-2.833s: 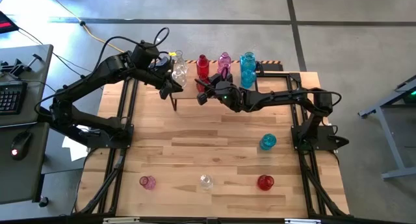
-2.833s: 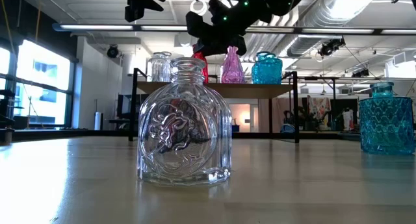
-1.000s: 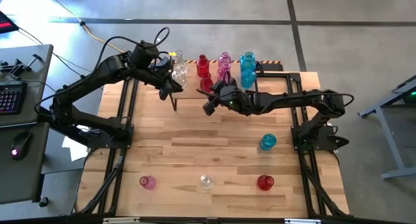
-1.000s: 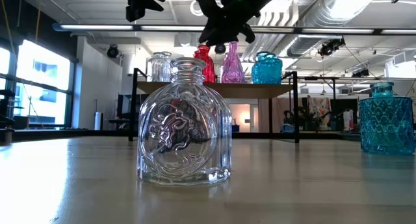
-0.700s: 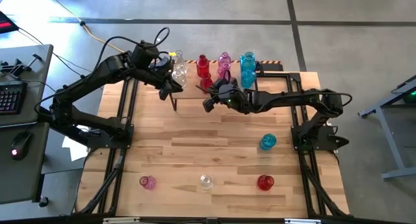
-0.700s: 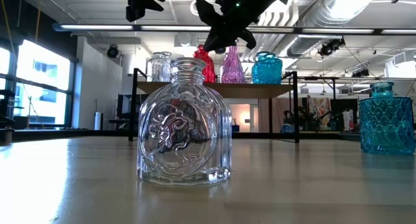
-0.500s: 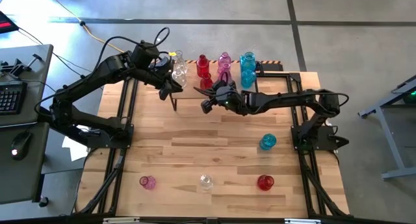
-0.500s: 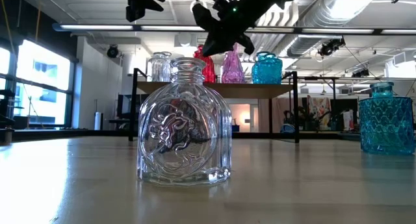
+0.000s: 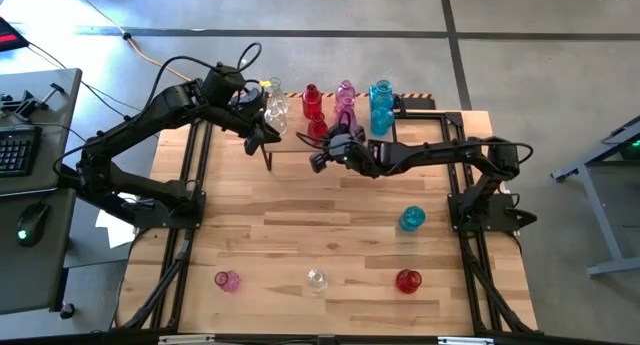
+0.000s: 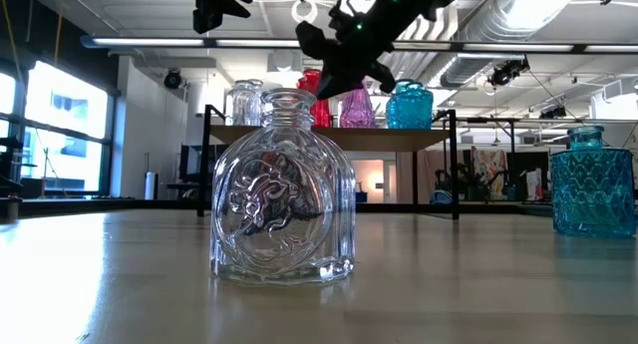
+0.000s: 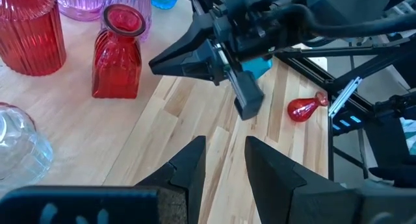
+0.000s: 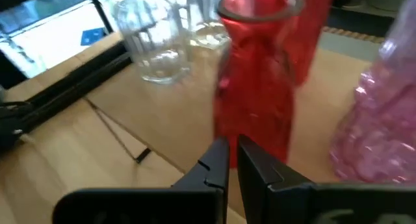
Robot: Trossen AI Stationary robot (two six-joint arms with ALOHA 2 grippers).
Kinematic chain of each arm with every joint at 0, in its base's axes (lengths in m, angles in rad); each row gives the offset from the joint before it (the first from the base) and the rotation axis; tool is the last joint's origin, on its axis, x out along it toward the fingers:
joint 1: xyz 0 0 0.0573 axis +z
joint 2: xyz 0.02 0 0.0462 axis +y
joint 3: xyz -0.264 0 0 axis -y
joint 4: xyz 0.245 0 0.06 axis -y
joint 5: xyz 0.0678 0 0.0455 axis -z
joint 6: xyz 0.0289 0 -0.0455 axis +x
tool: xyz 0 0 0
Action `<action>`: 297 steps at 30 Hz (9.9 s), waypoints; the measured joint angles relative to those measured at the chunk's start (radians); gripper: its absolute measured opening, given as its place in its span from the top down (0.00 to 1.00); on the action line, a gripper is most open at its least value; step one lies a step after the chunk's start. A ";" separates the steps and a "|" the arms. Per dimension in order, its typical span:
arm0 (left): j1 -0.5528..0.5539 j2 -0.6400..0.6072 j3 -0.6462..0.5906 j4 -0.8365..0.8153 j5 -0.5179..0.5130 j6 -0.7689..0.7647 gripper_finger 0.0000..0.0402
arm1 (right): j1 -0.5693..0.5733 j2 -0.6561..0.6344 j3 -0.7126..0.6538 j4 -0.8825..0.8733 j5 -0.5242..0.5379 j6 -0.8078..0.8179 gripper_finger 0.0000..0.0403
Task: Sort vases onto shelf
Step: Put the left red vase on the shelf aligned with the other red vase, then put the blue vase on the shelf aligned with the other blue vases
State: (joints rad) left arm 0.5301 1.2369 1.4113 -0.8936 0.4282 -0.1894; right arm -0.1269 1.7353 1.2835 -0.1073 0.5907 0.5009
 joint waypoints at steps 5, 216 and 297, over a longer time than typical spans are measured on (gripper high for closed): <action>0.000 0.000 0.000 0.000 0.000 0.002 0.75 | -0.018 0.000 0.000 -0.003 -0.001 0.026 0.97; -0.486 0.002 -0.122 -0.019 -0.470 -0.578 0.75 | 0.300 -0.532 -0.402 -1.085 -0.521 0.493 0.76; -0.537 0.003 -0.122 -0.021 -0.496 -0.646 0.75 | -0.231 -0.197 0.570 -1.393 -0.452 -0.299 1.00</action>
State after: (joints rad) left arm -0.0071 1.2396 1.2888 -0.9150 -0.0677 -0.8352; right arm -0.3581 1.5382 1.8530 -1.5005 0.1390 0.2016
